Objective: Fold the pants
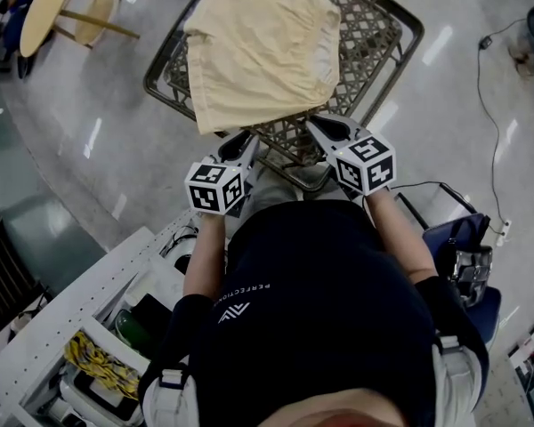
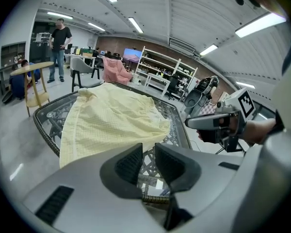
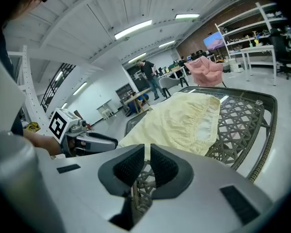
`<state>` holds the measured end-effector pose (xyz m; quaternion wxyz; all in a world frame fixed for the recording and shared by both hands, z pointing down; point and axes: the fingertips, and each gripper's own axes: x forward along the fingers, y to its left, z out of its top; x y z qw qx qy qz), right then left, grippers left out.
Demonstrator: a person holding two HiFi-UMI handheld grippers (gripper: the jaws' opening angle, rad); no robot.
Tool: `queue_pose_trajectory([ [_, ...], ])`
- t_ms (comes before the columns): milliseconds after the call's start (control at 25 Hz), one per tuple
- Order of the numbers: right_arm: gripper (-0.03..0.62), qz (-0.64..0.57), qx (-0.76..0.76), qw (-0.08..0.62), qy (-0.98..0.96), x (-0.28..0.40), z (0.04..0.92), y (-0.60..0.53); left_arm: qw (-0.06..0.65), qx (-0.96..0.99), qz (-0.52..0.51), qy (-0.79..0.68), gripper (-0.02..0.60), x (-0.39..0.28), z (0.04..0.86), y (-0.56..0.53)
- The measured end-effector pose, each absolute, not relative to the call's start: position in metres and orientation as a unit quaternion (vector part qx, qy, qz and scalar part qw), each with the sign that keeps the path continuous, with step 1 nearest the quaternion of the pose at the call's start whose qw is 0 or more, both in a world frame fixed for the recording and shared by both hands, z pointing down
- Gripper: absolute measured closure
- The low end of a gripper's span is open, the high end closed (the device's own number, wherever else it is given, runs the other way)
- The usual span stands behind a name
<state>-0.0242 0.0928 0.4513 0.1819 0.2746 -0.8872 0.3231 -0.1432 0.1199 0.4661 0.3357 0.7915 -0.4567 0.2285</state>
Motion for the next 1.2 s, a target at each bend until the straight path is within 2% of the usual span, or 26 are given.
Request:
queue_pose_trajectory([
  [360,0.548,0.327,0.31,0.203,-0.869,-0.034,0.467,0.076,0.353,0.792,0.252,-0.43,0.458,-0.174,0.487,0.102],
  [400,0.537,0.329,0.313,0.206,-0.867,-0.035,0.469,0.074,0.355,0.791,0.256,-0.428,0.448,-0.177,0.49,0.101],
  [480,0.458,0.337,0.317,0.211,-0.861,-0.039,0.473,0.069,0.355,0.789,0.27,-0.422,0.436,-0.185,0.497,0.099],
  [520,0.451,0.34,0.319,0.213,-0.859,-0.041,0.476,0.067,0.352,0.789,0.28,-0.419,0.433,-0.19,0.5,0.099],
  [1200,0.43,0.326,0.37,0.276,-0.825,-0.038,0.514,0.032,0.361,0.762,0.321,-0.432,0.385,-0.245,0.529,0.089],
])
